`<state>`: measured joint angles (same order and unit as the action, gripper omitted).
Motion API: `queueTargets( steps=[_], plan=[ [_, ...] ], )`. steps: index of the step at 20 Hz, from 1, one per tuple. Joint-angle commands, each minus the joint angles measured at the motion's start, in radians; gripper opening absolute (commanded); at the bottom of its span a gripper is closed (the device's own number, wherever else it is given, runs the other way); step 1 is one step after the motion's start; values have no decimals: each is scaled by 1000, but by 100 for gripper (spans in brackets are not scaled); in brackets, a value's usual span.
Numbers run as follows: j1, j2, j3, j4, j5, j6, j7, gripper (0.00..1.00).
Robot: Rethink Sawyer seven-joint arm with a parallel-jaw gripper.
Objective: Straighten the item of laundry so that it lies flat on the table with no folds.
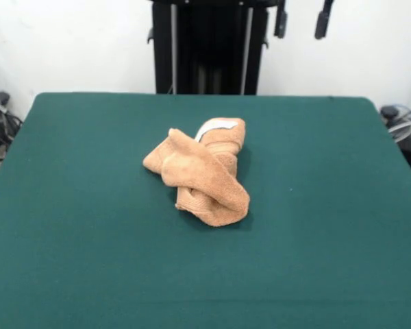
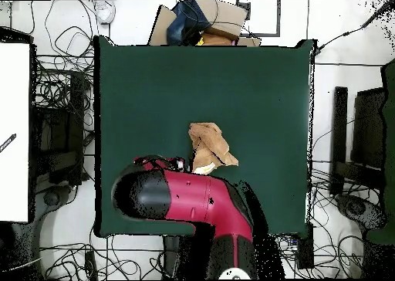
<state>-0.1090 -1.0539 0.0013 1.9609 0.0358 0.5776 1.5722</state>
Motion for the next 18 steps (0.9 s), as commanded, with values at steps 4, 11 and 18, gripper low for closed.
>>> queueTargets(
  steps=[4, 11, 18],
  plan=[
    [-43, 138, 54, -103, 13, 30, 127, 100],
    [-89, 165, 57, -112, 2, 12, 95, 100],
    [-133, 210, 64, -159, -23, -5, 65, 100]
  ],
)
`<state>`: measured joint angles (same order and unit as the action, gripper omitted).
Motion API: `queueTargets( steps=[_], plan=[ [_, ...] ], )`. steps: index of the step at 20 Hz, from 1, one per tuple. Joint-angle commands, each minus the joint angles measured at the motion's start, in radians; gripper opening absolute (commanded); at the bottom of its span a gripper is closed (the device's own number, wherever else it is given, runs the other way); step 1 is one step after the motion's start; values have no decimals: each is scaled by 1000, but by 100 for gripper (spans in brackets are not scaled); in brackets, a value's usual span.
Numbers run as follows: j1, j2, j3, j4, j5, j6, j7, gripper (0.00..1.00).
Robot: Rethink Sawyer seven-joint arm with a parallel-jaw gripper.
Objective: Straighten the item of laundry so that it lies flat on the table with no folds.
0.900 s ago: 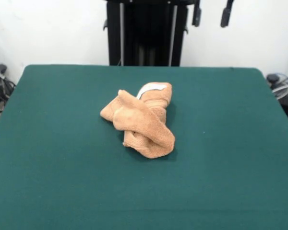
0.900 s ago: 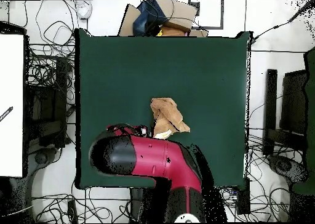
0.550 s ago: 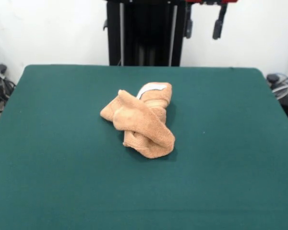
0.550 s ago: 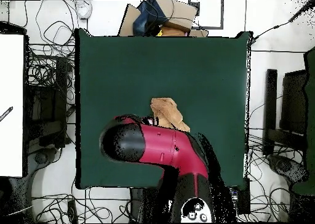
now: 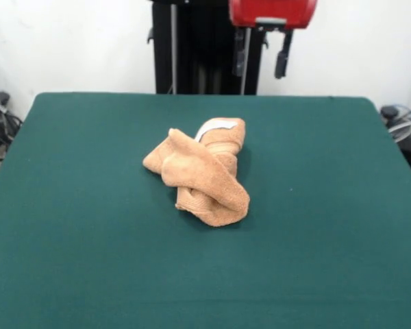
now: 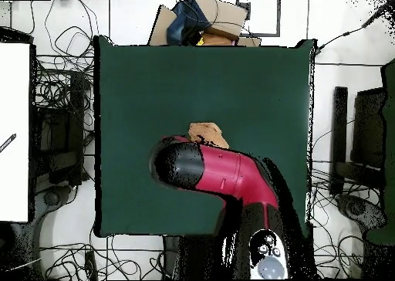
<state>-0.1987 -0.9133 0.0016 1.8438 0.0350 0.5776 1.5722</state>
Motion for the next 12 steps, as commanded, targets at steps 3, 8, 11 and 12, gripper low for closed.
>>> queueTargets(
  steps=[3, 8, 11, 12],
  plan=[
    [-49, 81, 57, -69, -29, 1, 68, 100],
    [-59, 115, 75, -116, -28, 14, 55, 100],
    [-67, 125, 89, -123, -17, 19, 52, 100],
    [-65, 131, 88, -131, -18, 22, 54, 100]
  ],
)
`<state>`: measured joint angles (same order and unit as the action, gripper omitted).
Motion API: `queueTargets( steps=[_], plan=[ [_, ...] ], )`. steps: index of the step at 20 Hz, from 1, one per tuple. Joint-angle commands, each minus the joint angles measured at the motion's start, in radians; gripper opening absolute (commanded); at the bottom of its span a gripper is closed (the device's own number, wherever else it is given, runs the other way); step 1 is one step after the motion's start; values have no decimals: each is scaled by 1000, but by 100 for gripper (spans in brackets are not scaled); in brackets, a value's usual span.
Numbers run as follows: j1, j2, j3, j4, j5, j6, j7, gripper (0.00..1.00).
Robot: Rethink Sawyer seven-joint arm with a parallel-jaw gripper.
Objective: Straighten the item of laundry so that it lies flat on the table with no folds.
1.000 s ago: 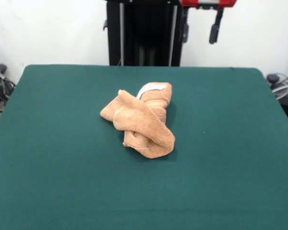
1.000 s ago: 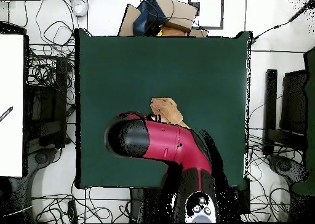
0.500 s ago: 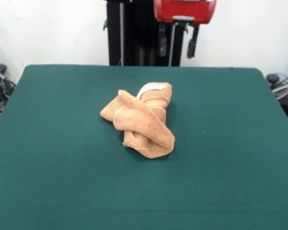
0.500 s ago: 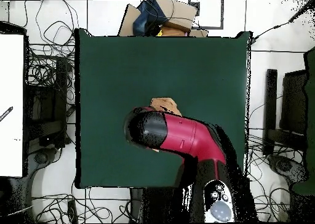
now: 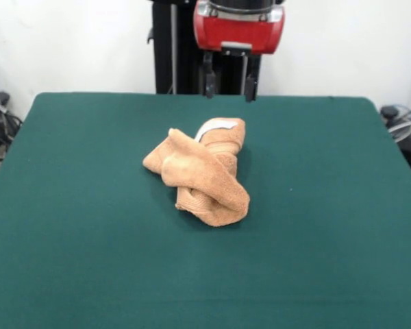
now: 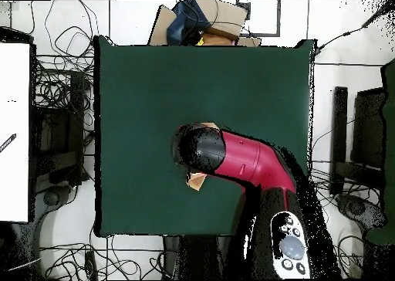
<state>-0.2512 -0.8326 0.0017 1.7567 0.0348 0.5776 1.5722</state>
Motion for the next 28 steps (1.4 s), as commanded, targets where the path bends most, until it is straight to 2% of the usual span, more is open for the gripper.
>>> queueTargets(
  steps=[1, 13, 28],
  plan=[
    [-8, 58, 87, -58, -18, 30, 58, 100],
    [21, 118, 79, -128, -16, 43, 81, 100],
    [30, 181, 73, -126, -38, -73, 92, 100]
  ],
)
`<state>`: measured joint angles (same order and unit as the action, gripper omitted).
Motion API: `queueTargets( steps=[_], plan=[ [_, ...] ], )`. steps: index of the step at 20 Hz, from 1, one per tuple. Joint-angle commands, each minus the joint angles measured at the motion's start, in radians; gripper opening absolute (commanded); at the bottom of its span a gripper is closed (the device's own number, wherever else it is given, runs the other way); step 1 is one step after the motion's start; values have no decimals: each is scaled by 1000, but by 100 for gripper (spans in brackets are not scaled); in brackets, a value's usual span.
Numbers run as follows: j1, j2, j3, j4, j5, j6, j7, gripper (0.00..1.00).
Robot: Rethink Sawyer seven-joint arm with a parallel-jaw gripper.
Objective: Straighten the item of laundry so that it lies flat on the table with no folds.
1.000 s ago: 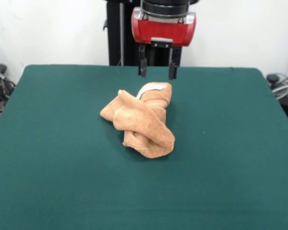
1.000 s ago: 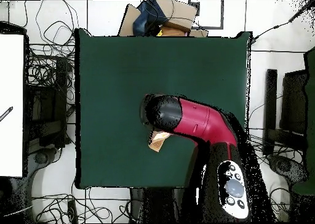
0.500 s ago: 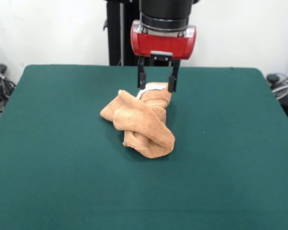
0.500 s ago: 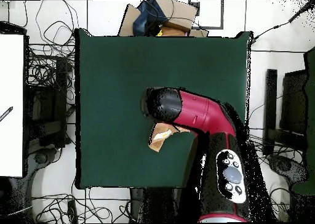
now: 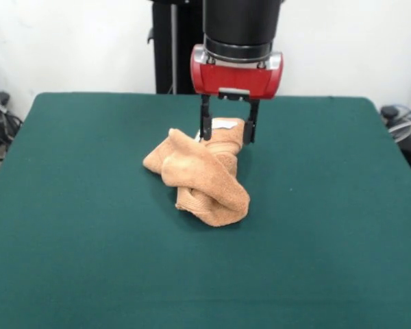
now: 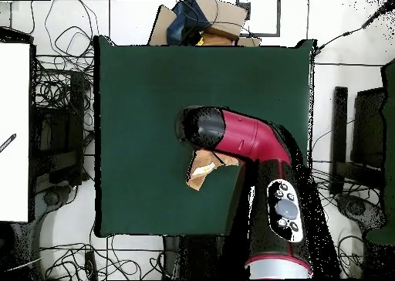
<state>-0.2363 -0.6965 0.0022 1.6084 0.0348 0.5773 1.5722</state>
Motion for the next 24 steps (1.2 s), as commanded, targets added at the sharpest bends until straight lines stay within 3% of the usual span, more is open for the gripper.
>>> queueTargets(
  steps=[1, 16, 24],
  plan=[
    [13, 46, 72, 32, -40, -88, 94, 100],
    [-31, 8, 83, 159, -55, -180, 79, 100],
    [45, 22, 10, 148, -79, -197, 125, 100]
  ],
)
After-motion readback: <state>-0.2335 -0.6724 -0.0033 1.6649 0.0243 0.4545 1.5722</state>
